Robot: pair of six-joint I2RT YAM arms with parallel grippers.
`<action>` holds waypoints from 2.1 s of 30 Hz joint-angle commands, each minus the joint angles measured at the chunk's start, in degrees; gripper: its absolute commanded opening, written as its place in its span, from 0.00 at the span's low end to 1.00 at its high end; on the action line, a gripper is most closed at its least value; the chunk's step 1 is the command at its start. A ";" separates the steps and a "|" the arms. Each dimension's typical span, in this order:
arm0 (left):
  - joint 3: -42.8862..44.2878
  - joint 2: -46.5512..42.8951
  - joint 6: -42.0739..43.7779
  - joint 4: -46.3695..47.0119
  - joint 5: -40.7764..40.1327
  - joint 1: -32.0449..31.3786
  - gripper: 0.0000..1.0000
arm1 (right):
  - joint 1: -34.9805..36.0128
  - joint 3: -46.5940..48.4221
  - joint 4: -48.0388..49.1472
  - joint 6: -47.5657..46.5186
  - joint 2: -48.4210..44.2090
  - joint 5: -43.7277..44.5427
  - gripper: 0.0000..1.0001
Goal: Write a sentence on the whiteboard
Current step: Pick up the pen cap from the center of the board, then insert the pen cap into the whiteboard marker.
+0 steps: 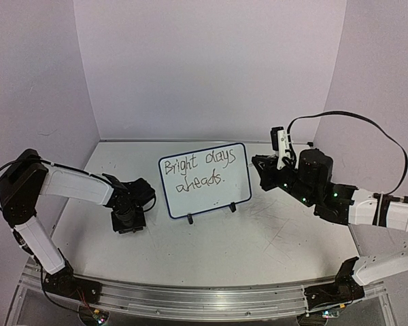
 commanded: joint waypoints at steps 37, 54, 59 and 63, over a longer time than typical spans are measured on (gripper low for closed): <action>-16.63 -29.88 82.98 59.08 8.33 -16.98 0.00 | 3.28 25.42 -12.13 3.82 19.30 -40.98 0.00; -16.06 -27.98 83.81 59.39 8.10 -16.99 0.00 | 6.86 27.33 -12.14 3.26 23.90 -36.53 0.00; -16.30 -28.16 83.38 59.39 8.36 -16.99 0.00 | 6.92 27.55 -11.78 3.46 24.66 -36.60 0.00; -16.31 -28.27 83.16 59.40 8.52 -16.97 0.00 | 7.09 28.21 -11.62 3.69 25.52 -37.13 0.00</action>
